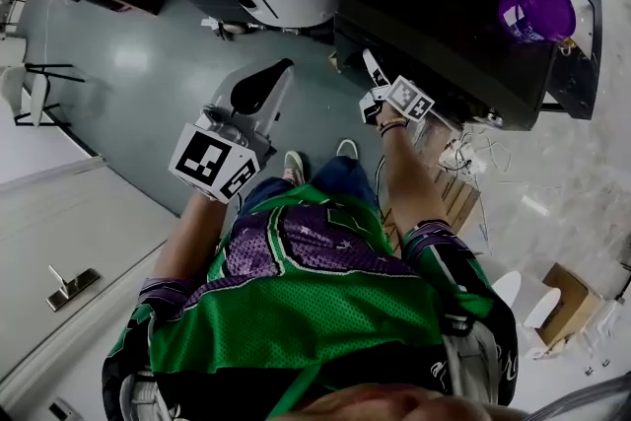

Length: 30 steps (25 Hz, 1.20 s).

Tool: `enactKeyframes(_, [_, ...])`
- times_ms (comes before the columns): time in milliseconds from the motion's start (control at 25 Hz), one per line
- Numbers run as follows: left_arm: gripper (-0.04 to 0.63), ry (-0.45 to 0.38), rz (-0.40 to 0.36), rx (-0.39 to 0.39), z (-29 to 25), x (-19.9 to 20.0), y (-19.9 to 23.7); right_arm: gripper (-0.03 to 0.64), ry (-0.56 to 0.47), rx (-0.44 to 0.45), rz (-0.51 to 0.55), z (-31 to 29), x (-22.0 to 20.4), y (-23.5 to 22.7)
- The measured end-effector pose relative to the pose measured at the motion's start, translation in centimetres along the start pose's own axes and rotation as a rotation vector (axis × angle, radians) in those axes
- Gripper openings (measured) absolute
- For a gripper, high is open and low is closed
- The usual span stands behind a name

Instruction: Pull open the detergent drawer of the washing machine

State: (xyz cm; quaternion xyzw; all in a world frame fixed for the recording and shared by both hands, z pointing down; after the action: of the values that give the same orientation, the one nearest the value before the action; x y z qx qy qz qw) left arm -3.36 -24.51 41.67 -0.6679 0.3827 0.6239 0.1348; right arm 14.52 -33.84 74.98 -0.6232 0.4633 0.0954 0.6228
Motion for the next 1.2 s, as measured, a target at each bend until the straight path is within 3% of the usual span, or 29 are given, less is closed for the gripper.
enactKeyframes(480, [0.017,0.033,-0.004,0.032,-0.1,-0.8,0.7,0.267,-0.113,0.18,-0.167,-1.5,1.4,-0.2])
enactKeyframes(1200, [0.017,0.042,-0.028,0.034,0.7,-1.2,0.5,0.258,-0.079,0.185,-0.16,-1.4,0.9,-0.2])
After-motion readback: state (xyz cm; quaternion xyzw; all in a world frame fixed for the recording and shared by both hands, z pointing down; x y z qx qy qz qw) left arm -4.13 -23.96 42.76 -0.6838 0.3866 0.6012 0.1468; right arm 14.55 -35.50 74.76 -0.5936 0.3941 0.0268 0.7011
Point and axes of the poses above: the fingertips, and each gripper's own axes: z backward along the fingers, y to its left, x out of its top, the point moved 2 cm from there along z, backward along the fingers, and after that the axes turned 13 degrees about z, right-handed, at the moved point
